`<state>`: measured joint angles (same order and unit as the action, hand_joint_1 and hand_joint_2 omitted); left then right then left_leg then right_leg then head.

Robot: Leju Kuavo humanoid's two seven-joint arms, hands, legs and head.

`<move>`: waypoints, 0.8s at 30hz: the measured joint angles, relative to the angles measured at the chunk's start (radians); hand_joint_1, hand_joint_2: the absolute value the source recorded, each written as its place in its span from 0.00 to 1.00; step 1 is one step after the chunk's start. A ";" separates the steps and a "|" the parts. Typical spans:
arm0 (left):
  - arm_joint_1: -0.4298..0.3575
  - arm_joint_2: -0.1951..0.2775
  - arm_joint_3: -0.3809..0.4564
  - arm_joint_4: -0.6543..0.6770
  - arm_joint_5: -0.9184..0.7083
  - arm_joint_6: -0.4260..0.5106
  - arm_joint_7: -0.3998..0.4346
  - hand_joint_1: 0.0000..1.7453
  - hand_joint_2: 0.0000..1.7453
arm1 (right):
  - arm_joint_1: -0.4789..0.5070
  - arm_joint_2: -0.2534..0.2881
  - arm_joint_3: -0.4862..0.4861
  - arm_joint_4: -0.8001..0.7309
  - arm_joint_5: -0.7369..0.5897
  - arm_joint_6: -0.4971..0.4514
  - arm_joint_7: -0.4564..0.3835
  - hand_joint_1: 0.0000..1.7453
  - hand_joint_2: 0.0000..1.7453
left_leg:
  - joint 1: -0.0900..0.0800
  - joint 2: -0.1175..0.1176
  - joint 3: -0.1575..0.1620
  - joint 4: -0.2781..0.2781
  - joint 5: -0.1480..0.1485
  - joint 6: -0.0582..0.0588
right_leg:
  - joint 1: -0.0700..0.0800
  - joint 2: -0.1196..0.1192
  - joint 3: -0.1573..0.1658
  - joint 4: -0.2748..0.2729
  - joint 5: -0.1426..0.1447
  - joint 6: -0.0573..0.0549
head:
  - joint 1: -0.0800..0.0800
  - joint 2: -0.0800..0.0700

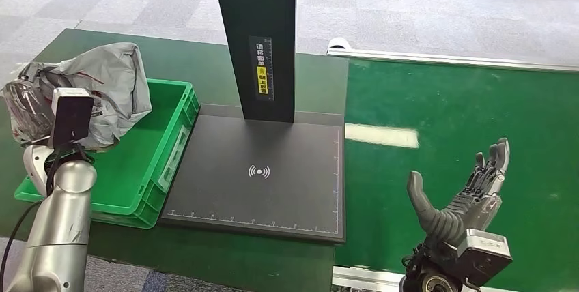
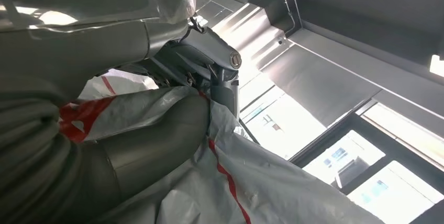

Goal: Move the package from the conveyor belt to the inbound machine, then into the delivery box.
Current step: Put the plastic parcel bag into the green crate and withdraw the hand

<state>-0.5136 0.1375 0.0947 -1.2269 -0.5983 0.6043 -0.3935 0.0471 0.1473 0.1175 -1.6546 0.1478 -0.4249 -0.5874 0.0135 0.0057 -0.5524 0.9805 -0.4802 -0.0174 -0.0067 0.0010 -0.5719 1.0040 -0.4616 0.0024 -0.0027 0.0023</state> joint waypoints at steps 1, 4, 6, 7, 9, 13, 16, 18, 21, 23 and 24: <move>-0.006 0.003 0.002 0.012 -0.001 0.000 0.001 1.00 1.00 | 0.000 0.000 0.000 0.002 0.000 0.001 0.001 0.00 1.00 | 0.000 0.000 0.000 0.000 0.000 0.000 | 0.000 0.000 0.000 0.000 0.000 0.000 | 0.000 0.000; -0.015 0.010 0.007 0.038 -0.003 0.000 0.003 1.00 1.00 | 0.000 0.000 0.000 0.005 0.001 0.003 0.001 0.00 1.00 | 0.000 0.000 0.000 0.000 0.000 0.000 | 0.000 0.000 -0.001 0.000 0.000 0.000 | 0.000 0.000; -0.019 0.012 0.008 0.050 -0.003 0.000 0.003 1.00 1.00 | 0.000 0.000 0.000 0.007 0.001 0.003 0.001 0.00 1.00 | 0.000 0.000 0.000 0.000 0.000 0.000 | 0.000 0.000 -0.001 0.000 0.000 0.000 | 0.000 0.000; -0.021 0.013 0.008 0.054 -0.003 0.000 0.003 1.00 1.00 | 0.000 -0.001 0.000 0.008 0.001 0.003 0.001 0.00 1.00 | 0.000 0.000 -0.001 0.000 0.000 0.000 | 0.000 0.000 -0.001 0.000 0.000 0.000 | 0.000 0.000; -0.025 0.013 0.008 0.062 -0.003 0.000 0.003 1.00 1.00 | 0.000 -0.001 0.000 0.010 0.001 0.003 0.001 0.00 1.00 | 0.000 0.000 -0.001 0.000 0.000 0.000 | 0.000 0.000 -0.001 0.000 0.000 0.000 | 0.000 0.000; -0.034 0.016 0.008 0.080 -0.028 -0.015 0.035 1.00 1.00 | 0.000 -0.001 0.000 0.013 0.003 0.009 0.006 0.00 1.00 | 0.000 0.000 -0.001 0.000 0.000 0.000 | 0.000 0.000 -0.001 0.000 0.000 0.000 | 0.000 0.000; -0.056 0.028 0.008 0.126 -0.073 -0.040 0.084 1.00 1.00 | 0.000 -0.001 0.002 0.017 0.010 0.022 0.013 0.00 1.00 | 0.000 0.000 -0.001 0.000 0.000 0.000 | 0.000 0.000 -0.001 0.000 0.000 0.000 | 0.000 0.000; -0.087 0.039 0.008 0.186 -0.108 -0.053 0.114 0.97 1.00 | -0.001 -0.001 0.003 0.022 0.016 0.033 0.021 0.00 1.00 | 0.000 -0.001 -0.001 0.000 0.000 0.000 | 0.000 0.000 -0.001 0.000 0.000 0.000 | 0.000 0.000; -0.154 0.059 0.008 0.313 -0.151 -0.080 0.143 0.22 1.00 | -0.003 0.000 0.005 0.026 0.030 0.049 0.037 0.00 1.00 | 0.000 -0.001 -0.001 0.000 0.000 0.000 | 0.000 0.000 -0.001 0.000 0.000 0.000 | 0.000 0.000; -0.189 0.066 0.008 0.386 -0.162 -0.090 0.144 0.00 1.00 | -0.003 0.001 0.005 0.027 0.040 0.055 0.046 0.00 1.00 | 0.000 -0.001 -0.001 0.000 0.000 0.000 | 0.000 0.000 -0.001 0.000 0.000 0.000 | 0.000 0.000; -0.202 0.066 0.008 0.415 -0.166 -0.092 0.145 0.00 1.00 | -0.003 0.001 0.005 0.027 0.044 0.057 0.050 0.00 1.00 | 0.000 -0.001 -0.001 0.000 0.000 0.000 | 0.000 0.000 -0.001 0.000 0.000 0.000 | 0.000 0.000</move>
<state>-0.7160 0.2039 0.1023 -0.8117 -0.7647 0.5121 -0.2486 0.0443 0.1482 0.1223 -1.6281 0.1921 -0.3679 -0.5374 0.0138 0.0050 -0.5532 0.9805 -0.4799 -0.0174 -0.0065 0.0007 -0.5727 1.0041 -0.4614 0.0022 -0.0027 0.0023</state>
